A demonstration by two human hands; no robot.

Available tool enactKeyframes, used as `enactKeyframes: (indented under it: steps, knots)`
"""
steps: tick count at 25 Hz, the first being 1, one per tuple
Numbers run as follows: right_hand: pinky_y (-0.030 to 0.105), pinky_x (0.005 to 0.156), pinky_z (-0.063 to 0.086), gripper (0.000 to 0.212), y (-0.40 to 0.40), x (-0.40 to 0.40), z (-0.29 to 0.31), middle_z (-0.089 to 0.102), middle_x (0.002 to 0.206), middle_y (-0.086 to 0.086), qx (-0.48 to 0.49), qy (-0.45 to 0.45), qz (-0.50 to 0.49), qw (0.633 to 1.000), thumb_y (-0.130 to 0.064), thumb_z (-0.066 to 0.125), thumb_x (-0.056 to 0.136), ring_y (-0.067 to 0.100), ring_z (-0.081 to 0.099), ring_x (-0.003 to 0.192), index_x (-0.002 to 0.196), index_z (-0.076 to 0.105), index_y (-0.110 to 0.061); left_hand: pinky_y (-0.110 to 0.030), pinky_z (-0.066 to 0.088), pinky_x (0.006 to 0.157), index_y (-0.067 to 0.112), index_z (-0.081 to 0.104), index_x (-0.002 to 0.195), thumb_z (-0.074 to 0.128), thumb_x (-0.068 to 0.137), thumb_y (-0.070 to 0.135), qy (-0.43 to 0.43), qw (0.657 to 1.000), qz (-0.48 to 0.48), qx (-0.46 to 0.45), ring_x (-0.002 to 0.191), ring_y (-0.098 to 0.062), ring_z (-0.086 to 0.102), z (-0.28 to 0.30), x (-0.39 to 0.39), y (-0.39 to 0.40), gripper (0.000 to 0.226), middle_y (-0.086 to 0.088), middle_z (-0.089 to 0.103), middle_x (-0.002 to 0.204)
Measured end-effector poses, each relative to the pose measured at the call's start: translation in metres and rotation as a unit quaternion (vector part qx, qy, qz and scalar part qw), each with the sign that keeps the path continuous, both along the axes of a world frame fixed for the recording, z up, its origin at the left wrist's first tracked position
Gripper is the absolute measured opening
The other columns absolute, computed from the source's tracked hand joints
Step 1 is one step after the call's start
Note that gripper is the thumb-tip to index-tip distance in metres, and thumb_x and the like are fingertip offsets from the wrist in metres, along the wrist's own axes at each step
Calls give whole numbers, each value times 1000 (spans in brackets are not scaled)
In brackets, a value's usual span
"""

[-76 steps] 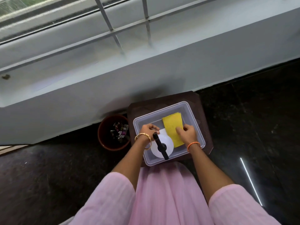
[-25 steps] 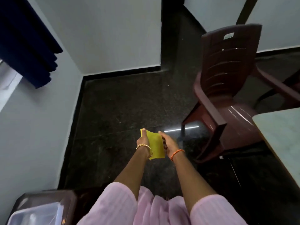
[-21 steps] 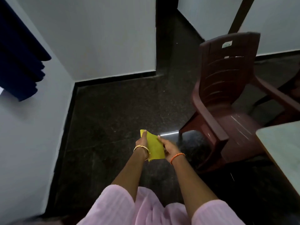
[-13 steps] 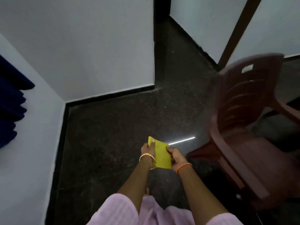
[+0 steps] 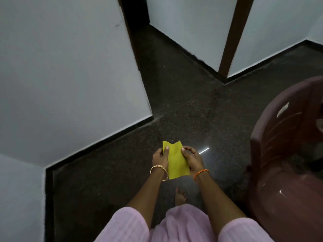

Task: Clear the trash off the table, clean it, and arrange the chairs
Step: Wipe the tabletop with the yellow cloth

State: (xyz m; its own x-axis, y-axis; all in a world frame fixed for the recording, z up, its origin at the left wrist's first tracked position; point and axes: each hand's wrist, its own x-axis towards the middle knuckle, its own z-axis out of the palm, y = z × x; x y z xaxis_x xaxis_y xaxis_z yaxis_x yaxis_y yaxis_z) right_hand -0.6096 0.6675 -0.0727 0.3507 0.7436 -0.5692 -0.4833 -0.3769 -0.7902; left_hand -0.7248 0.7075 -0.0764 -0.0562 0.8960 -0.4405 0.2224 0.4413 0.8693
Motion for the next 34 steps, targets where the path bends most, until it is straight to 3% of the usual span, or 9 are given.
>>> enactKeyframes:
  steps: [8,11,15,21,23,26,28,31,34]
  knots:
    - [27,59,43,22,151,98,1,56,77,4,-41,59,-81,994,-4,51,94,13,50,68,74,52,-14,-31,41,71,17,54,66,54,95,29,-50,996,-68,-41,75,-17,47,16,107,166,30,-8,54,76]
    - [26,65,44,24,203,154,-9,57,78,3,-41,38,-175,983,-2,56,91,11,50,70,71,55,-15,-33,43,73,17,55,66,52,96,28,-48,987,-142,-60,78,-18,48,9,177,232,32,-8,55,75]
    - [30,74,47,18,256,246,-8,61,83,6,-56,-25,-324,944,-4,62,87,15,54,78,73,58,-15,-27,43,60,18,55,69,48,97,33,-48,957,-254,-132,64,-18,53,-1,285,306,32,-5,58,69]
    - [25,64,45,20,275,368,1,60,91,11,-109,-41,-541,833,-4,66,85,19,54,86,69,57,-12,-18,40,44,14,55,67,61,90,16,-22,874,-448,-185,55,-13,51,10,448,334,24,-3,55,65]
    - [24,63,44,7,272,404,1,60,90,10,-121,-41,-588,799,-5,67,84,19,53,85,79,62,-3,-22,39,50,13,54,65,59,91,12,-18,862,-476,-174,57,-14,48,7,493,331,26,-5,54,65]
    - [27,74,43,8,261,470,-7,59,91,12,-137,-36,-651,746,-4,66,84,20,53,87,91,62,1,-29,37,62,12,49,62,56,93,12,-11,845,-511,-159,61,-15,43,0,575,316,32,-7,48,66]
    - [31,78,43,13,243,524,-10,61,94,16,-140,-4,-688,712,-3,65,85,21,53,88,95,63,4,-29,31,58,10,45,60,54,93,12,5,832,-534,-147,62,-15,38,-2,637,295,35,-6,43,65]
    - [40,86,49,23,218,589,-5,64,108,25,-136,41,-725,674,-4,64,86,23,54,88,104,62,11,-29,33,63,0,56,74,53,94,13,31,815,-561,-144,73,-17,44,3,706,266,24,-9,50,76]
    - [45,85,52,26,188,639,10,65,105,25,-122,74,-765,628,-11,69,83,26,58,86,100,63,8,-30,42,70,3,58,92,60,89,13,41,753,-637,-160,81,-21,53,16,772,237,11,-10,56,86]
